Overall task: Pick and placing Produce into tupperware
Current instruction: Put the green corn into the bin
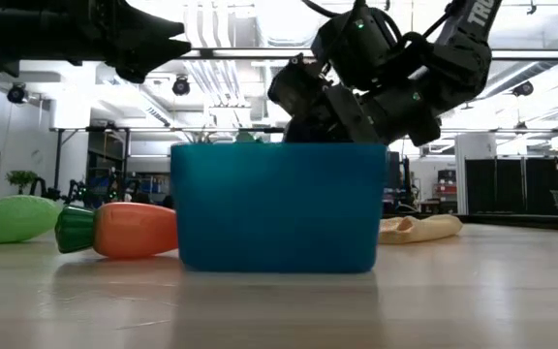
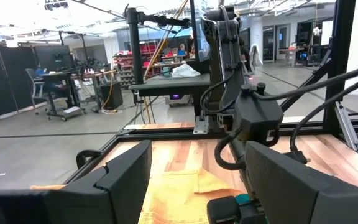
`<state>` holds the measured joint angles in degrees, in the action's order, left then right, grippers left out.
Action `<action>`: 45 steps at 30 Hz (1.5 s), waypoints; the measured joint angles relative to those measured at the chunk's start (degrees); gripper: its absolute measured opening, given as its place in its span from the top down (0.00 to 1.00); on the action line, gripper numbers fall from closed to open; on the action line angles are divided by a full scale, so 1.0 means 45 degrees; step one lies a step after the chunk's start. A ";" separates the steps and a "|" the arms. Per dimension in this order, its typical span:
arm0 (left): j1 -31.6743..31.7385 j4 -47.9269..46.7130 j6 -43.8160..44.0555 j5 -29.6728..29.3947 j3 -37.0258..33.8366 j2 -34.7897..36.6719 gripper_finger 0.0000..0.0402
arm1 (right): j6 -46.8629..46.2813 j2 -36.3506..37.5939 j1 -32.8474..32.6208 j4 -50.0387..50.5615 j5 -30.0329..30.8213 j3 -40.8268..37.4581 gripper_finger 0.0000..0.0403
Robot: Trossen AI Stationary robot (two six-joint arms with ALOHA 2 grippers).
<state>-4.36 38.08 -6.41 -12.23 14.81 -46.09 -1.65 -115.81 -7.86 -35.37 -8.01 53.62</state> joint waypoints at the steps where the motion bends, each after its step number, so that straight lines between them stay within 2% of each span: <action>1: -0.0004 -0.0002 0.0001 -0.0001 0.0000 -0.0001 0.39 | 0.0002 -0.0011 0.0002 0.0020 0.0012 0.0073 0.51; 13: -0.0014 -0.0008 0.0003 0.0000 0.0000 -0.0004 0.39 | 0.0343 0.0850 0.0005 0.0527 0.0142 -0.0109 0.51; 20: -0.0014 -0.0004 0.0003 0.0005 0.0000 -0.0002 0.39 | 0.1263 0.0890 0.0000 0.0921 0.1268 -0.0119 0.51; 33: -0.0014 -0.0003 0.0006 0.0005 0.0000 0.0000 0.39 | 0.1735 0.0895 0.0000 0.1103 0.1841 -0.0124 0.51; 40: -0.0014 -0.0003 0.0003 0.0005 0.0000 -0.0004 0.39 | 0.1724 0.0900 -0.0010 0.1140 0.2331 -0.0124 0.42; 45: -0.0014 -0.0003 0.0008 0.0005 0.0000 -0.0004 0.39 | 0.1719 0.0900 -0.0005 0.1153 0.2375 -0.0124 0.40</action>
<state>-4.43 38.06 -6.37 -12.21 14.81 -46.11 6.09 -111.77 -7.88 -30.18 2.68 53.06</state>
